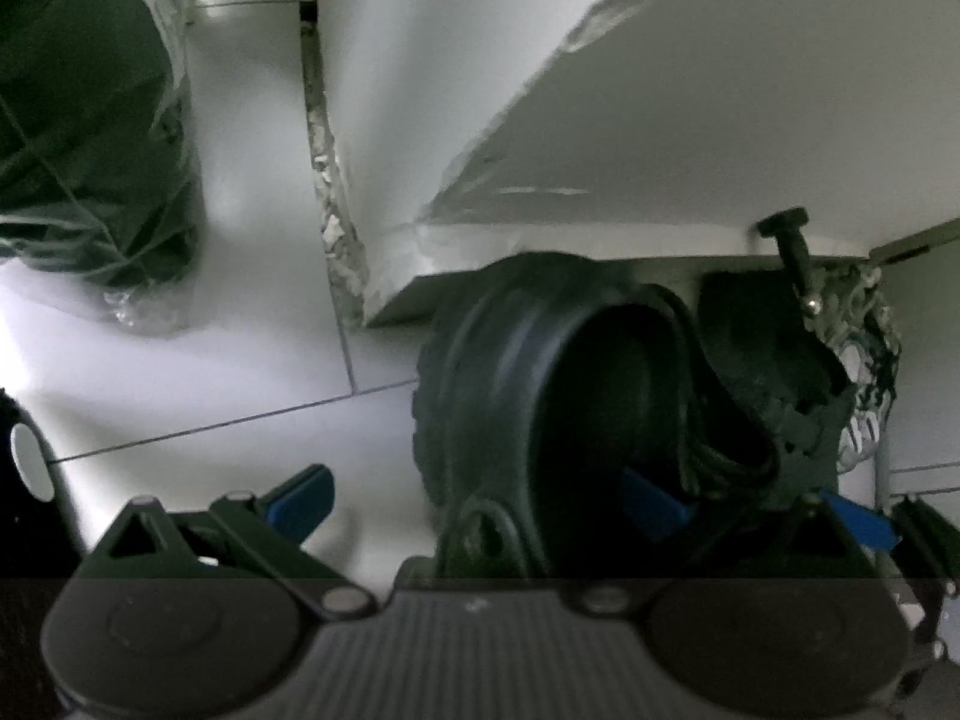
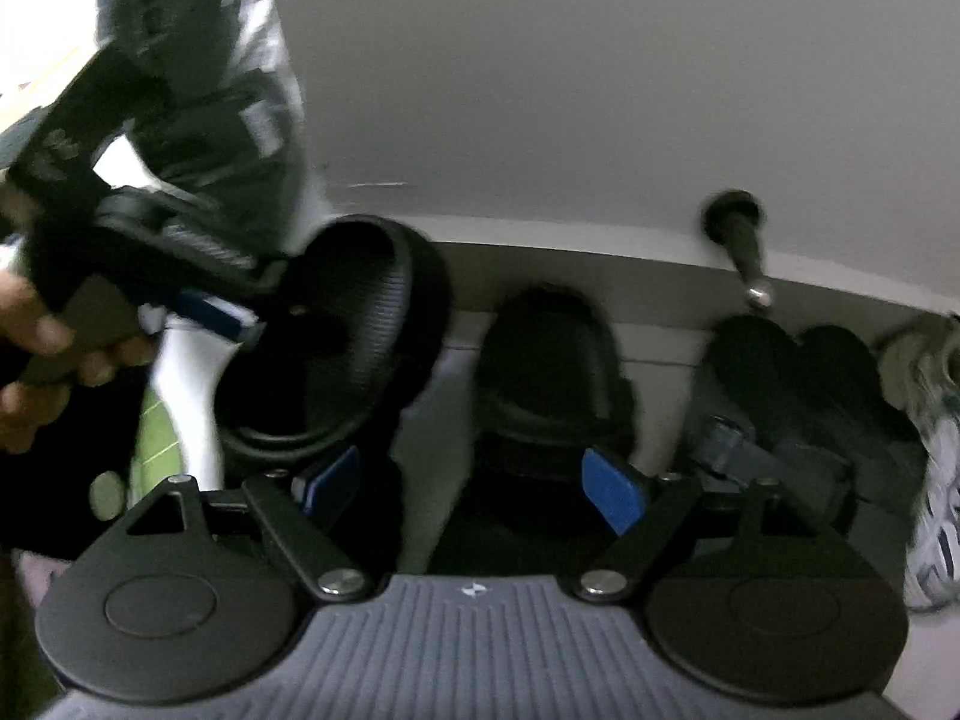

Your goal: Organize scattered shoes

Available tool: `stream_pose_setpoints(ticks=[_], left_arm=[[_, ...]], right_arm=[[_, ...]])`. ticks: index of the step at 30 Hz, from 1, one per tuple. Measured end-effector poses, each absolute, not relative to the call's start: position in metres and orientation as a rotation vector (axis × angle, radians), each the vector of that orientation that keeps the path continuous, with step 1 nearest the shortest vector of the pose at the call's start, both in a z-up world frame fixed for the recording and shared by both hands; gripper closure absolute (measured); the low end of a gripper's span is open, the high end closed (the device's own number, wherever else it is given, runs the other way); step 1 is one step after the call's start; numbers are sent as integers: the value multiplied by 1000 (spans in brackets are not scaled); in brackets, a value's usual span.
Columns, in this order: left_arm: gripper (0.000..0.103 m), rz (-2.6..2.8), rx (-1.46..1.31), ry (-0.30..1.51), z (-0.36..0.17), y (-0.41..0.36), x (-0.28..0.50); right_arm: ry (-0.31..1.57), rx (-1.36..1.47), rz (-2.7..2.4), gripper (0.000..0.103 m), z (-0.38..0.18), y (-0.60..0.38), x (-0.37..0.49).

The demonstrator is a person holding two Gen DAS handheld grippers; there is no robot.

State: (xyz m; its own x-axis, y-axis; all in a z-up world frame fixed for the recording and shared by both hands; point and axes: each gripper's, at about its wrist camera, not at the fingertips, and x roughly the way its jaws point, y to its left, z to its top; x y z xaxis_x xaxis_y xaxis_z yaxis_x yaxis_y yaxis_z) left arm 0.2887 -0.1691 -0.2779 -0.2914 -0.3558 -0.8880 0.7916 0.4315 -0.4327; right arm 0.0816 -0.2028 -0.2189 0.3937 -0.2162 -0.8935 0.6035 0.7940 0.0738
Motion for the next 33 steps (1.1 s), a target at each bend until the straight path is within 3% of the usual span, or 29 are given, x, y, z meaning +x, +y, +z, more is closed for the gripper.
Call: stream_pose_setpoints(ticks=[22,33], left_arm=[[4,-1209,310,1581,-284,-171,296],[4,-1235,286,1609,-287,-172,294]], right_arm=[[1085,520,-429,4,-262,-159,144],[1120,564,-447,11,-279,-163,153]])
